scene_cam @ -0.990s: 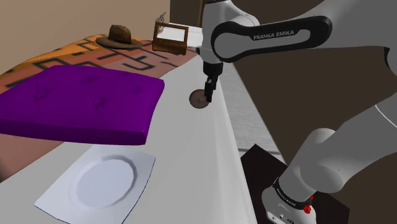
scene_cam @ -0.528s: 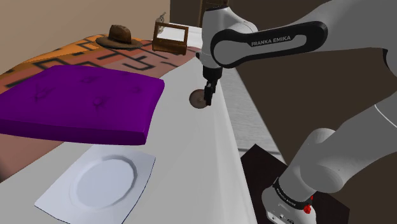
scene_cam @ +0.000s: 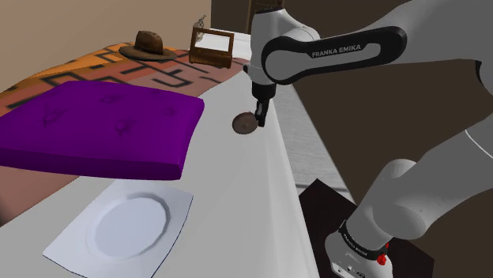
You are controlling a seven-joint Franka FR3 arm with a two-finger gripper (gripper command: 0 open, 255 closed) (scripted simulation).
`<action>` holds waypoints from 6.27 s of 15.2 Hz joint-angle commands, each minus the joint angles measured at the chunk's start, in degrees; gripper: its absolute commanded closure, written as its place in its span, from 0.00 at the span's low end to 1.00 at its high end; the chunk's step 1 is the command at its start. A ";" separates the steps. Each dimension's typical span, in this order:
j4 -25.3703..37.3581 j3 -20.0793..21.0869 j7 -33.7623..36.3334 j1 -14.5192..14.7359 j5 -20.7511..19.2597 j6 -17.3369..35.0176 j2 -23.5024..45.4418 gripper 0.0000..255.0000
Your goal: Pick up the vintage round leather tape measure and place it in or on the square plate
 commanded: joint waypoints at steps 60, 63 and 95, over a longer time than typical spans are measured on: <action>29.17 -3.63 -39.28 5.25 9.48 -19.78 13.56 1.00; 29.35 -1.45 -35.19 7.19 10.16 -19.86 13.60 1.00; 67.57 15.42 4.57 31.98 5.56 -26.86 43.86 1.00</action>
